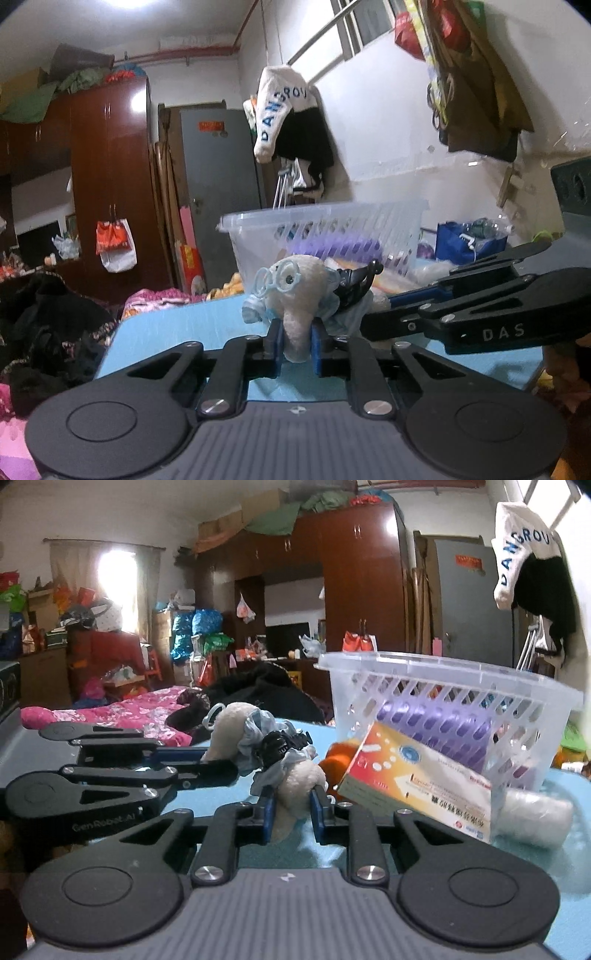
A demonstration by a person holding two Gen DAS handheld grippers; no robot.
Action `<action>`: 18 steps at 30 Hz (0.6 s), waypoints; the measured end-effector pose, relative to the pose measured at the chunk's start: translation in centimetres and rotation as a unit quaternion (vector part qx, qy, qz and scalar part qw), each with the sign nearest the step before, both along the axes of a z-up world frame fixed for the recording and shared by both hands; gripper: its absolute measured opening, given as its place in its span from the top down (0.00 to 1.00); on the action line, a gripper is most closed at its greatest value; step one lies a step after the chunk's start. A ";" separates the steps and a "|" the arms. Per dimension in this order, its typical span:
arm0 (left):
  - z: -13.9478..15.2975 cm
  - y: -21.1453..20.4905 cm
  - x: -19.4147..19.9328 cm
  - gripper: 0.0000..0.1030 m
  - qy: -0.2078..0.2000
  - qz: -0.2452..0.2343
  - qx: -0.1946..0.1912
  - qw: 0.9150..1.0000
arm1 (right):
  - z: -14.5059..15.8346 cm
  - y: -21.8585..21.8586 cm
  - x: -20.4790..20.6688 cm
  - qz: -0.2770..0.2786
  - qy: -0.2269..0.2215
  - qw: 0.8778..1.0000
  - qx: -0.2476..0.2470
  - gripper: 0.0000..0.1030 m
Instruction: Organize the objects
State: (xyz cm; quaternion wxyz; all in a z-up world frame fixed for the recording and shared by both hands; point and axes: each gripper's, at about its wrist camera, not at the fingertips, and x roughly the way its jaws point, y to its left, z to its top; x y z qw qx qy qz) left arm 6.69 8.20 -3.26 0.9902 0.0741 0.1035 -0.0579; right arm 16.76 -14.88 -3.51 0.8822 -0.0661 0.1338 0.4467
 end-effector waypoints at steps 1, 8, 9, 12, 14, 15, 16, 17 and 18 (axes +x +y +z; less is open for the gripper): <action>0.3 -0.2 -0.2 0.82 -0.005 -0.002 0.001 1.000 | 0.2 -0.1 0.1 0.001 -0.005 1.000 0.001 0.78; 3.6 -2.2 -1.1 0.82 -0.052 -0.018 0.015 0.998 | 3.6 -1.9 -0.2 -0.006 -0.056 0.998 0.021 0.78; 4.3 -2.6 -1.0 0.82 -0.059 -0.023 0.018 0.998 | 4.2 -2.2 -0.2 -0.009 -0.065 0.998 0.022 0.78; 6.1 -3.5 -0.3 0.82 -0.075 -0.032 0.023 0.996 | 6.2 -2.9 0.3 -0.022 -0.088 0.995 0.029 0.78; 7.5 -3.9 0.3 0.82 -0.086 -0.036 0.022 0.995 | 7.8 -3.3 0.8 -0.029 -0.100 0.994 0.033 0.78; 8.4 -4.2 0.8 0.82 -0.091 -0.040 0.023 0.995 | 8.4 -3.3 1.0 -0.035 -0.109 0.993 0.032 0.78; 9.1 -4.5 1.3 0.82 -0.095 -0.041 0.024 0.994 | 9.0 -3.4 1.3 -0.039 -0.117 0.992 0.032 0.78; 9.9 -4.8 2.0 0.82 -0.098 -0.043 0.026 0.994 | 9.5 -3.4 1.6 -0.041 -0.120 0.992 0.030 0.78; 10.5 -5.0 2.4 0.82 -0.098 -0.044 0.029 0.994 | 10.1 -3.4 2.2 -0.042 -0.119 0.992 0.031 0.78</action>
